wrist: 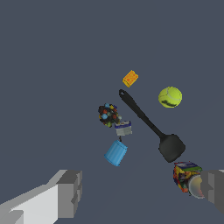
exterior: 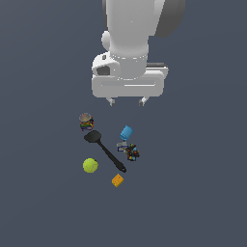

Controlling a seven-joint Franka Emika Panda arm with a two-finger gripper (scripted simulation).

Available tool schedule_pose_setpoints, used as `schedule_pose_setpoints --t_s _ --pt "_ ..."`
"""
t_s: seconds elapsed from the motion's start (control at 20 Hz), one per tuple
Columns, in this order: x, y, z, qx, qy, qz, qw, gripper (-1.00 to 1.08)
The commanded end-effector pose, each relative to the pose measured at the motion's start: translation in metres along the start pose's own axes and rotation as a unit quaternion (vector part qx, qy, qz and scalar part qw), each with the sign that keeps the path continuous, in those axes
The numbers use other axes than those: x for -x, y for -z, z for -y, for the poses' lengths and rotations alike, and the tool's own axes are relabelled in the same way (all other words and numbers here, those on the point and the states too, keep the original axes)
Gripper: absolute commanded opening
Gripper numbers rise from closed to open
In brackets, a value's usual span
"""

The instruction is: Pick up a designated object from a clutter of objects.

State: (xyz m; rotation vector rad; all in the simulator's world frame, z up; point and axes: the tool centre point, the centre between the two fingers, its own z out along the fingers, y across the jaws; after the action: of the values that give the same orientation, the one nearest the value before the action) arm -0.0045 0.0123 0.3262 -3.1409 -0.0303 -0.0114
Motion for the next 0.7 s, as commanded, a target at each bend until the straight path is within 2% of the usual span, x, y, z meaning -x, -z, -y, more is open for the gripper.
schedule_pose_setpoints --t_s 0.0,0.4,0.65 --pt "0.000 0.000 0.000 0.000 0.000 0.000 1.0000 1.00" --pt "-0.005 0.006 -0.021 0.013 0.006 -0.007 0.9999 1.00" --pt "-0.005 0.006 -0.021 0.013 0.005 -0.007 0.9999 1.00"
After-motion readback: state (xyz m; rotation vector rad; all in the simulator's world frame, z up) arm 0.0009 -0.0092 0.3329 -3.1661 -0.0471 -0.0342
